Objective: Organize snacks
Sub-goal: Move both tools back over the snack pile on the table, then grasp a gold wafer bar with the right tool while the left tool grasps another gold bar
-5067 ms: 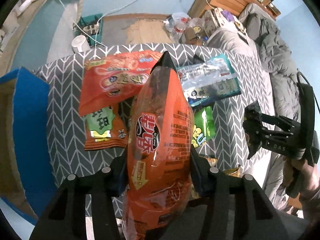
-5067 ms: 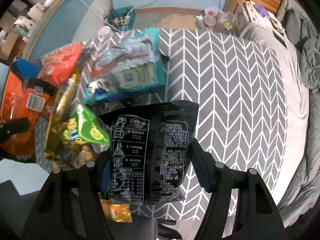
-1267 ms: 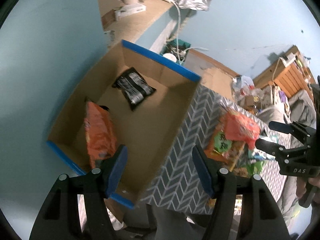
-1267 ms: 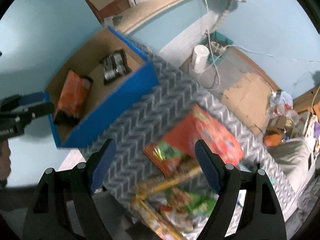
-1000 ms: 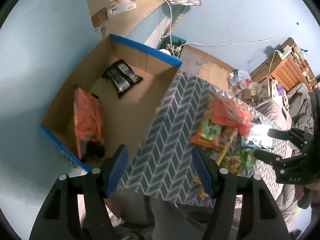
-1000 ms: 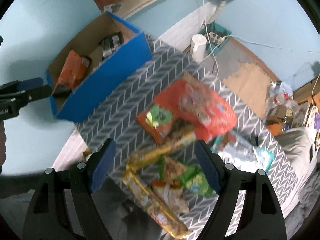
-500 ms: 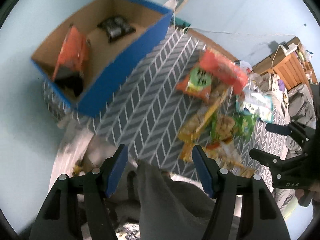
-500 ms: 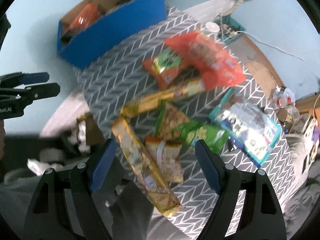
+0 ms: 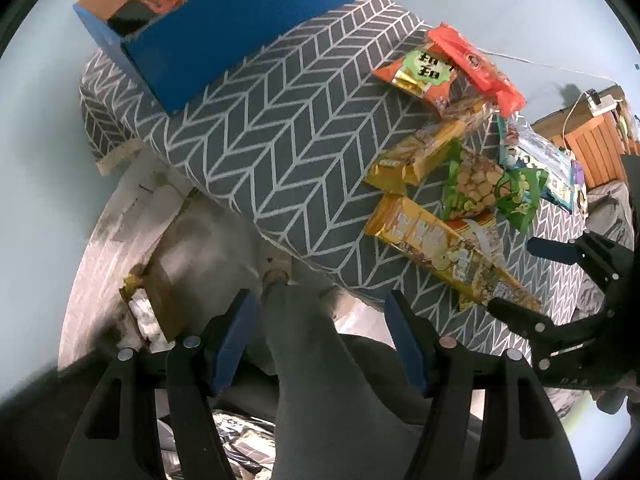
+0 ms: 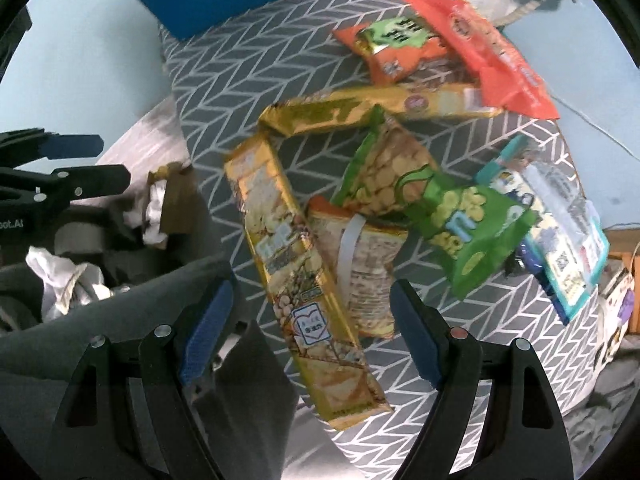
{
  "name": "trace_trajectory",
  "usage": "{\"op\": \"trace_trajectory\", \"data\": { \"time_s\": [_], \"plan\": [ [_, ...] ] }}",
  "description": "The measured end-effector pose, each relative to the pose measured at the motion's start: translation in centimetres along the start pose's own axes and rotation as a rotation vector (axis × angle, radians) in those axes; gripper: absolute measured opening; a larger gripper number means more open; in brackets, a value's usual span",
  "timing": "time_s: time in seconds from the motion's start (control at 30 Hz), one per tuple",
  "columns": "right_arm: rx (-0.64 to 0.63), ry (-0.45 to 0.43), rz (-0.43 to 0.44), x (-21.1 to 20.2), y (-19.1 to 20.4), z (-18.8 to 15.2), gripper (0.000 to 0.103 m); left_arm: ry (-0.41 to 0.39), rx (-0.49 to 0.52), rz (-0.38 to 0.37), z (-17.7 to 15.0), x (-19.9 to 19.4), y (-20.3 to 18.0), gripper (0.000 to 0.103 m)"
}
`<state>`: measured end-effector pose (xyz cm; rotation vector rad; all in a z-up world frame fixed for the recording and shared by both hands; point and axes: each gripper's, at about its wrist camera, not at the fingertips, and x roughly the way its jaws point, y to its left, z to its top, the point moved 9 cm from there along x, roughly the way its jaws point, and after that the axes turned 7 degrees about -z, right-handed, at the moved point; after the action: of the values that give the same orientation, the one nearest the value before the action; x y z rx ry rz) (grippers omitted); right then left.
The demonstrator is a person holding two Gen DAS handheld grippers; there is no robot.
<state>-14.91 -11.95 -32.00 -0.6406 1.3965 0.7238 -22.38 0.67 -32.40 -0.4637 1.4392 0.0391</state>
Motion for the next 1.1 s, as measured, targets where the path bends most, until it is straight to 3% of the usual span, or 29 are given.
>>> {"op": "trace_trajectory", "data": {
  "time_s": [0.5,0.67,0.77,0.97,1.1],
  "plan": [
    [-0.128,-0.003,-0.111,4.1,1.2,0.6,0.079,0.049,-0.03,-0.002,-0.9,2.4,0.2,0.068],
    [-0.122,-0.027,-0.115,4.2,1.2,0.3,0.06,0.042,-0.024,0.0,0.3,1.9,0.1,0.068],
    [-0.096,-0.045,-0.074,3.4,0.8,0.1,0.041,0.04,-0.005,0.003,1.5,1.8,-0.3,0.068],
    [-0.039,-0.053,-0.012,2.7,-0.1,-0.9,0.035,0.027,0.064,0.006,4.5,1.8,-1.9,0.072],
    [0.042,-0.076,0.038,1.7,-0.9,-1.6,0.032,0.022,0.162,0.01,6.6,1.9,-3.8,0.074]
  ]
}}
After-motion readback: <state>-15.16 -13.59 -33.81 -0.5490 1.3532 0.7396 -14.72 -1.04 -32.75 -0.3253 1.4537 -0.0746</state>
